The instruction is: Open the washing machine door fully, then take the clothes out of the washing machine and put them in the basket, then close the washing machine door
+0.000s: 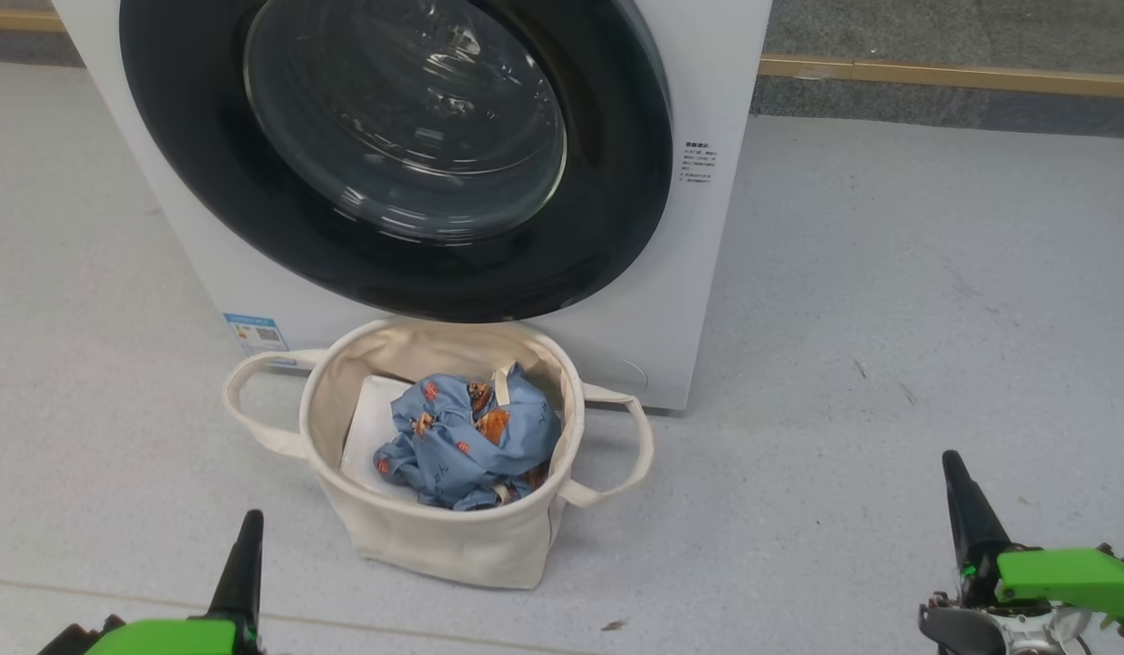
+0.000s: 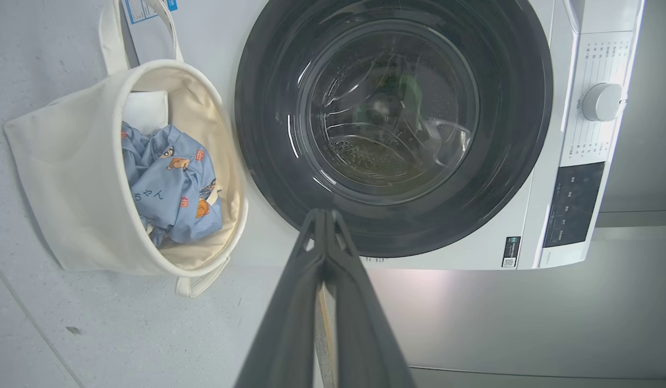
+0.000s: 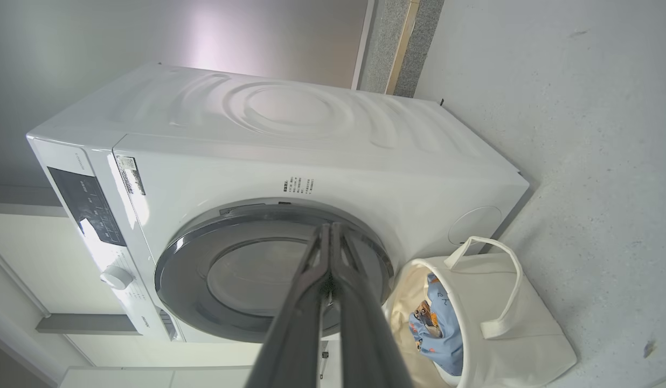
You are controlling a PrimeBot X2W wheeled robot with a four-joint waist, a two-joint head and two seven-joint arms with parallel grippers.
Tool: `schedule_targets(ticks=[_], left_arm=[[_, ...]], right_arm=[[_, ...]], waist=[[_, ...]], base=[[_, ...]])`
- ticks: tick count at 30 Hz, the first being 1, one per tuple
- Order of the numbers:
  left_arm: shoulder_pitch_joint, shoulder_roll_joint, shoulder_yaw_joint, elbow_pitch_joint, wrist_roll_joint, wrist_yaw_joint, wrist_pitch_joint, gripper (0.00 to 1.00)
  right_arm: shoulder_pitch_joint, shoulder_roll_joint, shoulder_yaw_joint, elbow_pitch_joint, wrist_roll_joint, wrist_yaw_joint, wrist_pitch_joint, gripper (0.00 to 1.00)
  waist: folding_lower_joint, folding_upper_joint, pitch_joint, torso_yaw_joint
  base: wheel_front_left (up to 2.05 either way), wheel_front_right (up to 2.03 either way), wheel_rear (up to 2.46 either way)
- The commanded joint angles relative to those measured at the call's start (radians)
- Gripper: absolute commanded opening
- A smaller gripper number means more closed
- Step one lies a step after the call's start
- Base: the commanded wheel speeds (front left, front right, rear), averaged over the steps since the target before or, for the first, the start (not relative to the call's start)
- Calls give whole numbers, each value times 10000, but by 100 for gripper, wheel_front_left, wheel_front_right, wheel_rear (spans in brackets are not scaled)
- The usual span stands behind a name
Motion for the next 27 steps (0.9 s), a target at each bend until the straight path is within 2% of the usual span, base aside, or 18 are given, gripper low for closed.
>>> schedule_targets(ticks=[1,13,27], left_arm=[[-383,5,402,-420,-240,-64,97,0],[-368,-258,633,-668,-1290,-71,434,0],[-368,-258,632,-668,-1291,-71,434,0]], right_arm=[[-170,-14,118,-447,316,0,153,0],[-121,20,18,-635,1607,0,499,0],[-121,20,19,-635,1608,0,498,0]], waist=[[0,0,8,18],[0,0,67,154],[0,0,67,154]], base=[[0,0,0],[0,0,0],[0,0,0]])
